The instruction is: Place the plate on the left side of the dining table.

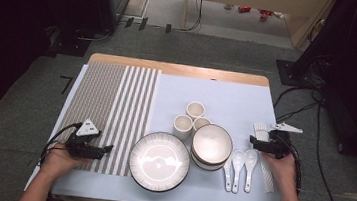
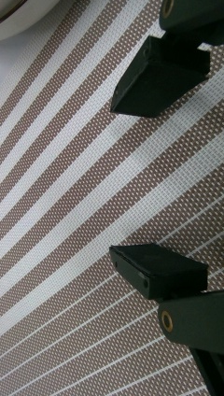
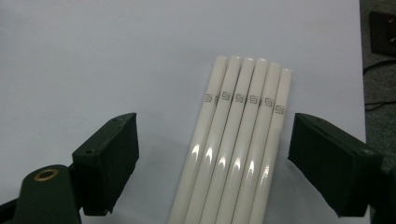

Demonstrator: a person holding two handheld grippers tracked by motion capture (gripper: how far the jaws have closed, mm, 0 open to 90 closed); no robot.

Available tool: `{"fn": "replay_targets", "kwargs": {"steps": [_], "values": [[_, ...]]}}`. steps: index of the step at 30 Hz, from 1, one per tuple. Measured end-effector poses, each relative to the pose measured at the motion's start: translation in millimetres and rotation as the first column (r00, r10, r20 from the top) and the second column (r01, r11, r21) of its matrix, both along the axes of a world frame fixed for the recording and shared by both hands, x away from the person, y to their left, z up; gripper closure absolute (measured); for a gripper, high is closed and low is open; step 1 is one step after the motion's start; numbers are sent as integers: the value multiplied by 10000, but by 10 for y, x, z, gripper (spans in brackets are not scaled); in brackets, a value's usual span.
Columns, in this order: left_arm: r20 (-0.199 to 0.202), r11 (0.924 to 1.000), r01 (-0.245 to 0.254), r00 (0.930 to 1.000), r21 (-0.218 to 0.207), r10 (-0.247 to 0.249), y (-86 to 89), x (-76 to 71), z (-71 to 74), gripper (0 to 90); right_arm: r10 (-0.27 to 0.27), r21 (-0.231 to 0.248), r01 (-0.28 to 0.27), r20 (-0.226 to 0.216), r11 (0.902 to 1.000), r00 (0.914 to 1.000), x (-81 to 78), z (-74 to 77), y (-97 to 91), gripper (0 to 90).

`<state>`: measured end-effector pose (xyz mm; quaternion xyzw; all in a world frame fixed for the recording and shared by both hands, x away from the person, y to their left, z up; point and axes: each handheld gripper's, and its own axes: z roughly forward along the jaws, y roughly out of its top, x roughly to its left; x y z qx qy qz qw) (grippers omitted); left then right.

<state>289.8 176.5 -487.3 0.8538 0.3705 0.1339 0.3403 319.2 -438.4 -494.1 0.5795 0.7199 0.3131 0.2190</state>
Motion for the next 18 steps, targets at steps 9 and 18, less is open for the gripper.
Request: {"fn": "replay_targets", "kwargs": {"steps": [9, 18], "values": [[-389, 9982, -241, 9990, -552, 219, 61, 37, 57, 327, -27, 498, 24, 69, 9988, 10000, -28, 67, -50, 208], [-893, 9949, -243, 9959, -978, 156, 75, 93, 119, 334, 119, 643, -130, 176, 9978, 9998, -67, 152, -37, 236]]}}
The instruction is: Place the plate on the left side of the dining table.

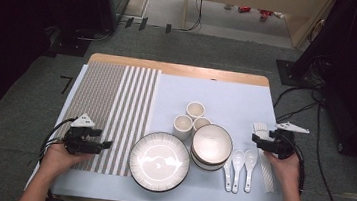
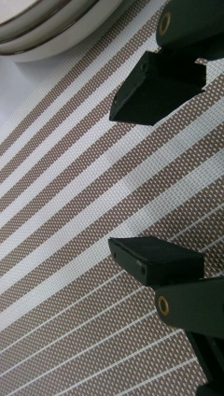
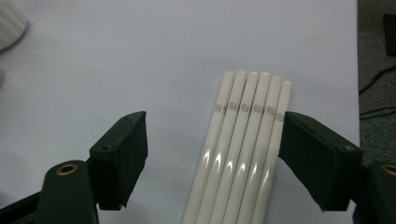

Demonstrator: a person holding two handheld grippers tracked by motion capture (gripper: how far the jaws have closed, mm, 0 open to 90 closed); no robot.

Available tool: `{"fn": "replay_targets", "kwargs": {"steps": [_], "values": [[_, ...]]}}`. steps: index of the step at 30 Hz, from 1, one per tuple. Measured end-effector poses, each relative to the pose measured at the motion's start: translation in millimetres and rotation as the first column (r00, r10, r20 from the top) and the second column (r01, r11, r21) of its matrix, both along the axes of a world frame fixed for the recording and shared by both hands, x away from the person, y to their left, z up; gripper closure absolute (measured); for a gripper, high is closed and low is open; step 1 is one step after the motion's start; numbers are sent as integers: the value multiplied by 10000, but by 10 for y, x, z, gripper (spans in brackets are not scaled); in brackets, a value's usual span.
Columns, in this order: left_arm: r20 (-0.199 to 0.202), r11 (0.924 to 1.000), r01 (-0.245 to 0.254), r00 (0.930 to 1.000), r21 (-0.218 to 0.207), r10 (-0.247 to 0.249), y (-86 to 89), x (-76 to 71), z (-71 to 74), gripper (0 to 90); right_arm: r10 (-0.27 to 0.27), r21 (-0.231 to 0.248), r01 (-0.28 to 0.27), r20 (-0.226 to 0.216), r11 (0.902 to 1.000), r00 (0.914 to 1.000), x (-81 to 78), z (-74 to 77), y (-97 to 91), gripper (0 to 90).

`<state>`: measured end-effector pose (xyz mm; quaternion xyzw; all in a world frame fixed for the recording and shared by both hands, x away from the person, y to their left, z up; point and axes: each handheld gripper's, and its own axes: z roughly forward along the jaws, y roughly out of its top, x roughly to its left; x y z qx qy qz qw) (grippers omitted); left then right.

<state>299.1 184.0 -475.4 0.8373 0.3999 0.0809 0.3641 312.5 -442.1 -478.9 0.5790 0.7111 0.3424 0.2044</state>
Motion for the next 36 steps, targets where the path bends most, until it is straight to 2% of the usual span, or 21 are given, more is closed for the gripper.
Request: {"fn": "replay_targets", "kwargs": {"steps": [3, 9, 13, 20, 25, 29, 36], "values": [[100, 9999, -17, 9999, -151, 19, 2, -5, 16, 333, 50, 52, -50, -48, 10000, 10000, -17, 23, 20, 246], [-6, 9997, -35, 10000, -258, 34, 0, -5, 28, 318, 135, 181, -134, -65, 9997, 9999, -54, 65, 28, 261], [131, 9990, 0, 9999, -453, 6, 10, -12, 49, 309, 166, 214, -165, -71, 9996, 9998, -82, 91, 32, 266], [23, 9997, -68, 10000, -228, 69, -19, 4, 63, 325, 458, 128, -458, 33, 9989, 9989, -111, 144, 62, 298], [72, 9992, 113, 9999, -371, -110, -77, 24, 91, 332, 656, -34, -656, -26, 9978, 9978, -130, 172, 115, 307], [-46, 9994, 250, 9997, -240, -251, -136, 42, 113, 333, 769, 31, -769, -34, 9970, 9970, -162, 213, 150, 317], [0, 9989, 461, 9989, -110, -461, -220, 25, 142, 333, 899, 175, -900, 78, 9958, 9959, -211, 278, 198, 327]]}}
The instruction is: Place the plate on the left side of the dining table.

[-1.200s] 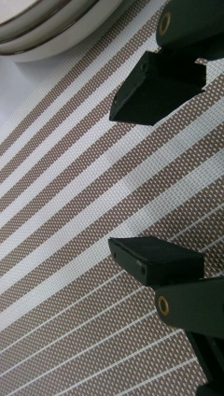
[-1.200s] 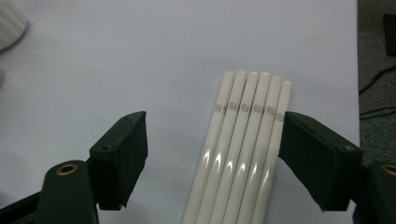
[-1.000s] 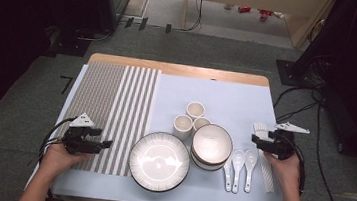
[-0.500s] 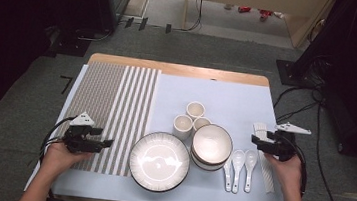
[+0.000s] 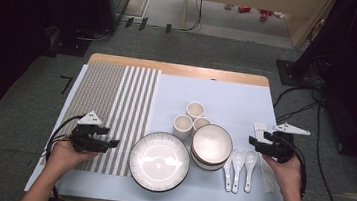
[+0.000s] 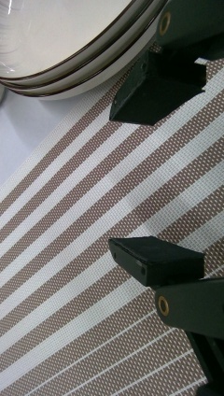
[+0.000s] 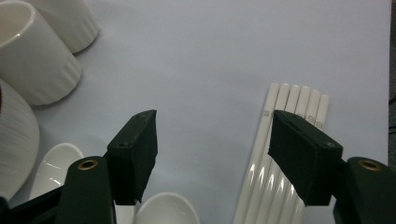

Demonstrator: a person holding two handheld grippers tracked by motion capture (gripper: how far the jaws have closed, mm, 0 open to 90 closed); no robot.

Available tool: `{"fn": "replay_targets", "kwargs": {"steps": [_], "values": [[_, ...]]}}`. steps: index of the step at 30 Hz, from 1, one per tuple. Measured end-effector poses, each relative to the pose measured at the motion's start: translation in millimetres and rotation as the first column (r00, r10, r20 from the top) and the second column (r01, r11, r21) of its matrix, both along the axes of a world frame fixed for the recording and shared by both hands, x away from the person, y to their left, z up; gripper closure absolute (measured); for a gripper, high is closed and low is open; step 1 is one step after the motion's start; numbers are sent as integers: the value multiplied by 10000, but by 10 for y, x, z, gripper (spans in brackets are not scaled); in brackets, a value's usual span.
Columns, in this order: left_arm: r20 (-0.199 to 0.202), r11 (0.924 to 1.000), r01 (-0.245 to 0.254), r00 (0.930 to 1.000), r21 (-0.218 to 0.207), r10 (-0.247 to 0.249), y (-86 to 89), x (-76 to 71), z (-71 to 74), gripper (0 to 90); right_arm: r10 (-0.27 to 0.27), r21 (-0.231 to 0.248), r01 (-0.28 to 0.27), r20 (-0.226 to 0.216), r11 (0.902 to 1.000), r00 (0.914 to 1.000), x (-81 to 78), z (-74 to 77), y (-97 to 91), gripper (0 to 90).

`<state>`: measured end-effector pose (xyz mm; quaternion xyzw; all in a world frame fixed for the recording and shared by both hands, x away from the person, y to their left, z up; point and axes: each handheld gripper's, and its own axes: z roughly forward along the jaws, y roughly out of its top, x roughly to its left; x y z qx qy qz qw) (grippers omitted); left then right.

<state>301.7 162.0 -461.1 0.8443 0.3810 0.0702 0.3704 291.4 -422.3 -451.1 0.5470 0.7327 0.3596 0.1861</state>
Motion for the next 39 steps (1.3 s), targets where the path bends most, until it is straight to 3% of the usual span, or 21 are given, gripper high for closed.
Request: {"fn": "replay_targets", "kwargs": {"steps": [6, 10, 17, 28, 33, 39], "values": [[20, 9998, -144, 9999, -168, 145, 14, 8, 13, 333, 168, 154, -169, 47, 9997, 9998, -39, 55, 31, 341], [85, 9998, -181, 9998, -26, 181, 25, 15, 15, 334, 295, 318, -297, 57, 9991, 9995, -65, 98, 71, 344], [-13, 9995, -280, 9996, -153, 279, 42, 25, 17, 335, 502, 292, -509, 272, 9983, 9984, -107, 179, 162, 349], [-36, 9993, -301, 9995, -217, 300, 33, 31, 19, 341, 853, 1078, -882, 306, 9903, 9959, -138, 275, 195, 403], [32, 9995, -226, 9997, -218, 227, 23, 28, 21, 352, 1075, 996, -1088, 179, 9891, 9940, -160, 301, 253, 431], [41, 9996, -170, 9998, -215, 171, 8, 32, 20, 358, 1326, 894, -1358, 410, 9867, 9903, -203, 362, 326, 436]]}}
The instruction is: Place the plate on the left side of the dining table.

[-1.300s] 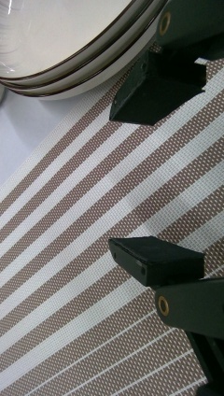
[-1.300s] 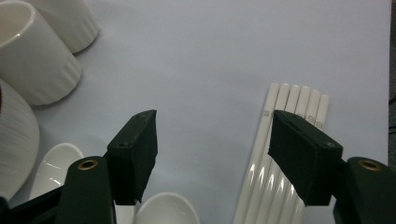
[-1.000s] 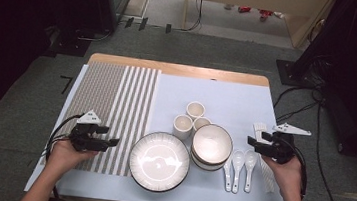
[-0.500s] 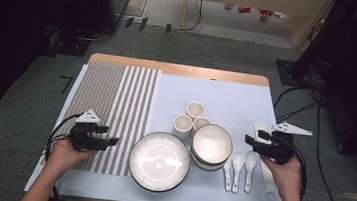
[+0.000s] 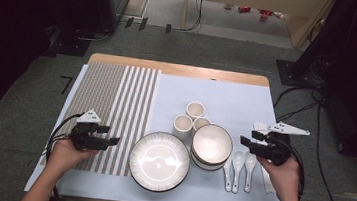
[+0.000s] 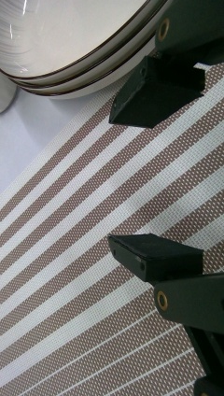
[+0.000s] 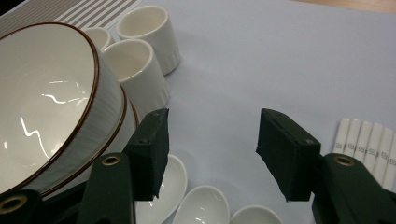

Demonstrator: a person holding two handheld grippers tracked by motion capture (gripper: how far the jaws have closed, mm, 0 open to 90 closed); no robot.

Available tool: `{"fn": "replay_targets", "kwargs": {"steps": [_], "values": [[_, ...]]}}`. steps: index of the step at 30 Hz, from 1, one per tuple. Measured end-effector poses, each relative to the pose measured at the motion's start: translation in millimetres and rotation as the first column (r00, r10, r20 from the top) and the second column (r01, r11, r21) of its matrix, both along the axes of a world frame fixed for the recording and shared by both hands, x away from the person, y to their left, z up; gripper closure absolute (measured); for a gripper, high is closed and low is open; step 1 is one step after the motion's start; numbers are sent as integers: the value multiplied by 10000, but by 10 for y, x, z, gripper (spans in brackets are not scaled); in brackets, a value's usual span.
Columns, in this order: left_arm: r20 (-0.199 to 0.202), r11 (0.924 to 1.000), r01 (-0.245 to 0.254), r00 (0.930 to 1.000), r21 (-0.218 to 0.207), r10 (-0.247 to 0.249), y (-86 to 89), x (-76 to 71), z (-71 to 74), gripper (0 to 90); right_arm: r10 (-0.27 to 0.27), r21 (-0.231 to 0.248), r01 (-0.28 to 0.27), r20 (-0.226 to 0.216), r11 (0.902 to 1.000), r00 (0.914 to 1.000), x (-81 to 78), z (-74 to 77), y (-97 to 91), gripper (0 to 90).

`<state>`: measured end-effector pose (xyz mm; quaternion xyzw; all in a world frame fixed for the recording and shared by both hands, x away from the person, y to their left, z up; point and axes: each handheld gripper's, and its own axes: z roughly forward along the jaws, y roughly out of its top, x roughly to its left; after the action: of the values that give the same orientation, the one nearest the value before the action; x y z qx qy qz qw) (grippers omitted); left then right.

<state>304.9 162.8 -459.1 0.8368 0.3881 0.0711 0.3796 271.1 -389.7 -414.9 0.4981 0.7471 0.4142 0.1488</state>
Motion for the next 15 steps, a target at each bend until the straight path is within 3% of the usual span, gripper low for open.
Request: {"fn": "replay_targets", "kwargs": {"steps": [7, 15], "values": [[5, 10000, -7, 10000, 96, 7, 0, 17, -18, 357, -185, 31, 185, 97, 9998, 9998, 8, 51, 24, 366], [-28, 10000, -45, 10000, 55, 45, -6, 24, -16, 359, -218, 180, 213, 263, 9996, 9994, -18, 143, 37, 374]]}}
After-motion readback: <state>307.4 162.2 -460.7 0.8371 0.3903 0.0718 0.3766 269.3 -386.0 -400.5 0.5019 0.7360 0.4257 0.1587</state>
